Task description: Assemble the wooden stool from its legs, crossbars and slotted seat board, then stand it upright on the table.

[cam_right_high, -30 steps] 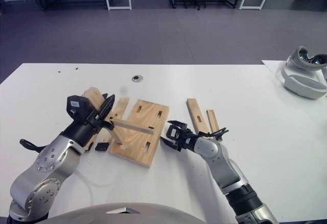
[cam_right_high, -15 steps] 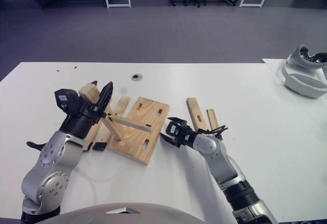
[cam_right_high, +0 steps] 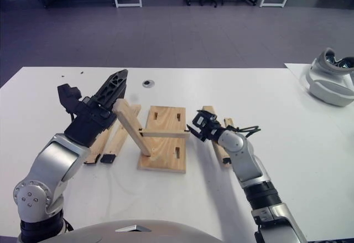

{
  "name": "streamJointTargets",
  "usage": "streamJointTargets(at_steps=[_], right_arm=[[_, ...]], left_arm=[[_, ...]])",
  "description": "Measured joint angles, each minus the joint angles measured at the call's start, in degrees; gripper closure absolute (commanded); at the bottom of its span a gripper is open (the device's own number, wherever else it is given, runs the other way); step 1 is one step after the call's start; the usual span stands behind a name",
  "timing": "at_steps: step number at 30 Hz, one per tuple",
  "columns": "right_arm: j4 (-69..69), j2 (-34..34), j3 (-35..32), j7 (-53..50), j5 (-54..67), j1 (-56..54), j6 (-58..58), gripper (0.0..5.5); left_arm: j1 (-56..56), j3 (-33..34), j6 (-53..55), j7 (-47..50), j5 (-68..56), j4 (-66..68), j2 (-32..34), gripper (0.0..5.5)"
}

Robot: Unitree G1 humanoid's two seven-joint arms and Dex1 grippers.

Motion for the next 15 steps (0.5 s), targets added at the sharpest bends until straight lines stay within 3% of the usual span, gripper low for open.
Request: streamJointTargets(at_steps=[2,5,8,11,15], right_arm=[[0.2,-0.1,-2.2,-0.9,1.3,-0.1,-0.4,2.03],[0.0,0.3,-6.0,-2.8,3.7,-0.2,-1.4,2.03],[0.2,0.6,-8.6,-4.8,5.7,-1.0,-2.1,2.03],[1.1,0.6,-8.9,-5.0,5.8,-2.3,-2.4,2.03],[2.6,0.8,-8.2,-5.1,5.8,-2.4,-2.4,2.03]], left_arm=[[-2.7,1.2,0.0,0.7,-0.5,-0.8,3.3,1.35],[-12.8,9.2,-1.6,-1.6,-0.3,-1.0,12.0,1.35],[-13.0,13.8,-3.0,-6.4,8.8,5.3,16.3,1.35],[-4.7,8.0,-0.7,-11.6,25.6,11.5,20.8,1.35],[4.0,-8.8,3.0,-22.8,44.8,19.9,23.8,1.35]])
